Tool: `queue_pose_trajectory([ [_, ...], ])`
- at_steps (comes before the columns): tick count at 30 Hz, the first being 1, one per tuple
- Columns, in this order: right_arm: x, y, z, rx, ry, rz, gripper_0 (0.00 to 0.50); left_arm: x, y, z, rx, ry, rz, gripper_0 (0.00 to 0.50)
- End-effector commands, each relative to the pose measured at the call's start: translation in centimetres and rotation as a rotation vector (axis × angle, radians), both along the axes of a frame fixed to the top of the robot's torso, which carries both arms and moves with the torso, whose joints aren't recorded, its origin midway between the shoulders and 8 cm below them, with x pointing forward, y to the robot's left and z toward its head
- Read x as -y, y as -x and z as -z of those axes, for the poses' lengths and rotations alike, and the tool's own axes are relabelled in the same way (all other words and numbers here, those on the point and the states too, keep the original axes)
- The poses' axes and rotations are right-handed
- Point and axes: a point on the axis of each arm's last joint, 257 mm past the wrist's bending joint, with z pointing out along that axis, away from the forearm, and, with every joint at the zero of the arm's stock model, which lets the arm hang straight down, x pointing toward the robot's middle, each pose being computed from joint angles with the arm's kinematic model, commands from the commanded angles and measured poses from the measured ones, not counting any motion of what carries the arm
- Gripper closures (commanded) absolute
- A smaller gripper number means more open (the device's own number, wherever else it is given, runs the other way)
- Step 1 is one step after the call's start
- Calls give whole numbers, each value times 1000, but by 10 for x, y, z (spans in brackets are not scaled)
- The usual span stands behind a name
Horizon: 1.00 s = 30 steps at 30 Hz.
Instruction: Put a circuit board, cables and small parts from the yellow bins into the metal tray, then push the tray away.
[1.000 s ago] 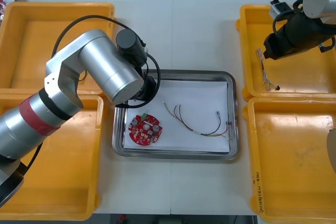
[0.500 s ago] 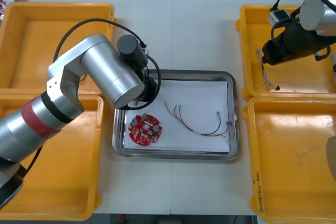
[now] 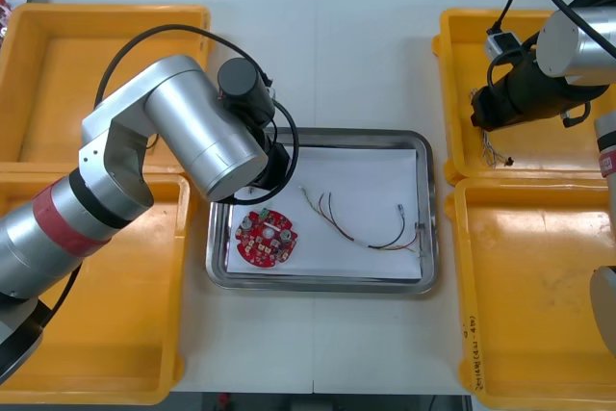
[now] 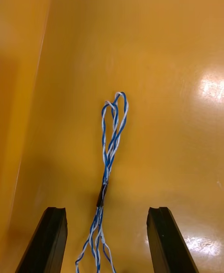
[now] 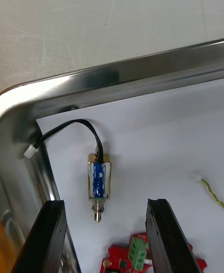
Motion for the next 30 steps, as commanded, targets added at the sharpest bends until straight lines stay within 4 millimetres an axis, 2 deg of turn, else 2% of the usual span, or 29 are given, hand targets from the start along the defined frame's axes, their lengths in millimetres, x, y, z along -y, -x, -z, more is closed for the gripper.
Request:
queue_pose_trajectory([
  [1,-10,-1,6,0,-14,13,0,-7,3,-38,41,77,-75,0],
  [8,-9,-2,13,-5,-21,21,0,-29,2,-74,37,116,-86,0],
  [19,-4,-3,27,-20,-27,39,0,-93,-3,-116,13,101,-94,0],
  [25,-5,-5,33,-22,-23,47,0,-128,-10,-124,-10,62,-78,0],
  [30,-6,-3,36,-28,-30,52,0,-148,-22,-129,-17,33,-76,0],
])
